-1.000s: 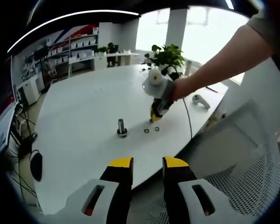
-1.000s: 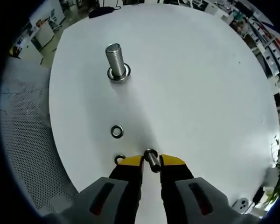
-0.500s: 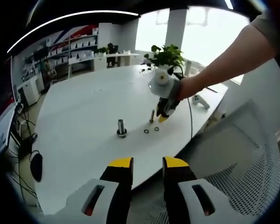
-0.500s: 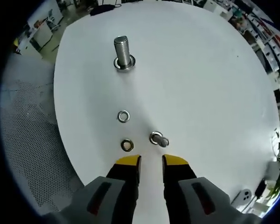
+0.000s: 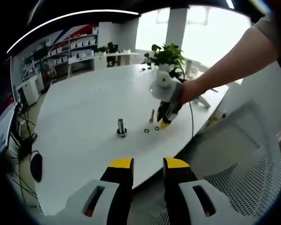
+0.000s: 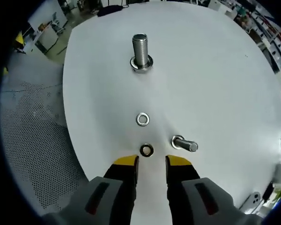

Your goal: Place the washer onto the threaded stud by aligning its center hole with the stud, sliding it down to the base, and recovering from edge contact or off-axis alignment until the washer reaches the visible bottom stop.

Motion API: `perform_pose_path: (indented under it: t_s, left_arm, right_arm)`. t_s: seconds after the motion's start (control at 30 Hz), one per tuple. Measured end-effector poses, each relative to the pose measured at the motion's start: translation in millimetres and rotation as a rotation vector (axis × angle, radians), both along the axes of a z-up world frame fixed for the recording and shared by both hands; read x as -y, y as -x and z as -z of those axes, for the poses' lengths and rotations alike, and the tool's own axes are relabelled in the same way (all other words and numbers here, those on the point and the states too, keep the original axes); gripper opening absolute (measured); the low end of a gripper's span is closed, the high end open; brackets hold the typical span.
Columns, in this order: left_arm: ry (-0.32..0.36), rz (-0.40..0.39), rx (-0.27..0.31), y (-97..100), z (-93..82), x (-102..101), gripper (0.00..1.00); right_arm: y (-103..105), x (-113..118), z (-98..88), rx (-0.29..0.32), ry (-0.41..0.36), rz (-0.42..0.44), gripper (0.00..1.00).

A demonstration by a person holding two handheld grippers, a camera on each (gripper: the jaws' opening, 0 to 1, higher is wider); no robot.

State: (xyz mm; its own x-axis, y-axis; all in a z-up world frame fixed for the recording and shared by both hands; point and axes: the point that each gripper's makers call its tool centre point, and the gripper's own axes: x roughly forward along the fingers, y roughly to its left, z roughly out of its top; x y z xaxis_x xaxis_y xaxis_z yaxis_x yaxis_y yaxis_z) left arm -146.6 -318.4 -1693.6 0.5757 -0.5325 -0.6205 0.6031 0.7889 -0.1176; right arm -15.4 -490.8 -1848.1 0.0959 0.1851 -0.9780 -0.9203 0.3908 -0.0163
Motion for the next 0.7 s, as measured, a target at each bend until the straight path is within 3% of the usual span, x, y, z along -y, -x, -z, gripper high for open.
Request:
perform_pose_path:
  t_s: [0.37, 0.7]
  left_arm:
    - [-0.001, 0.001, -0.004, -0.6, 0.7, 0.2, 0.23]
    - [0.002, -0.002, 0.001, -1.4, 0.0, 0.0, 0.23]
  right_arm:
    - [1.1, -5.5, 6.2, -0.007, -0.002, -0.010, 0.23]
    - [-0.4, -8.8, 6.8, 0.019, 0.021, -0.099, 0.16]
